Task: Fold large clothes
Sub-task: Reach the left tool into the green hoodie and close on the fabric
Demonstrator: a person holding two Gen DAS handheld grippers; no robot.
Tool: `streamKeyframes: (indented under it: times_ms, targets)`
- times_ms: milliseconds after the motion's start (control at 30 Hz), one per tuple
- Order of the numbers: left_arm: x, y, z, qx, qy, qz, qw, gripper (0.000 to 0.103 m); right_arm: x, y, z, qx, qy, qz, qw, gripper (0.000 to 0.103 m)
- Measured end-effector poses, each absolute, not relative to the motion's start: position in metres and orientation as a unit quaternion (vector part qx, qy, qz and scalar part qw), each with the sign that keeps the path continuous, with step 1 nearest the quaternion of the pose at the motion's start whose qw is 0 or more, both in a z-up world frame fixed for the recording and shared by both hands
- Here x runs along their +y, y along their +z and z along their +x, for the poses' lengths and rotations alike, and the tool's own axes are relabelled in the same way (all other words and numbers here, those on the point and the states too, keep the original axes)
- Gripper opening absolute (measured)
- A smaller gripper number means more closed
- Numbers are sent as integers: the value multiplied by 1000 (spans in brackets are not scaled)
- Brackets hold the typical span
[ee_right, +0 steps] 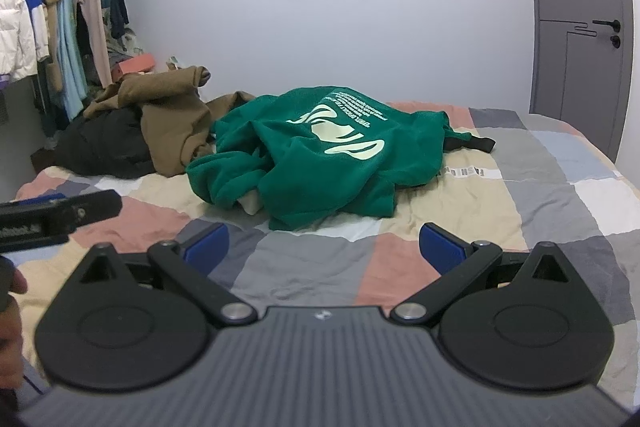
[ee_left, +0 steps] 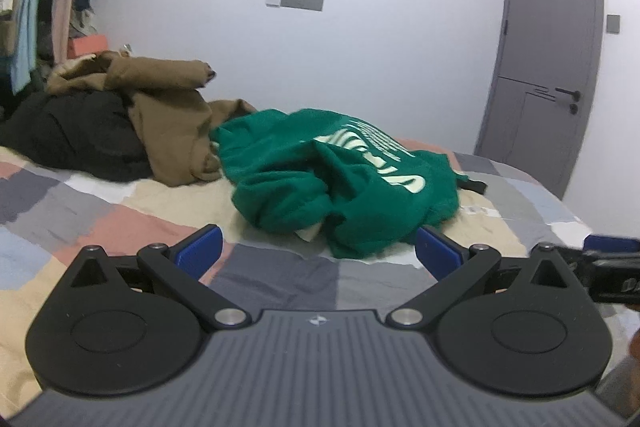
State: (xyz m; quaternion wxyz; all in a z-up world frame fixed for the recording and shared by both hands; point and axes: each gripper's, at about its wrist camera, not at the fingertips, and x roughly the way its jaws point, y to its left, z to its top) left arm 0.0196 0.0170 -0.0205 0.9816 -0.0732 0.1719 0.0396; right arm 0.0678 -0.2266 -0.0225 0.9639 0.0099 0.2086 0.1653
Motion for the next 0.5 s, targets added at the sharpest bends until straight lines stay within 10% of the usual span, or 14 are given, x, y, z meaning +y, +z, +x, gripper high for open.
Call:
streamKeyframes:
  times_ms: [500]
  targets:
    - [60,-25,88,188,74,-86,976,103,-192,1,120,216,223,29,950,103]
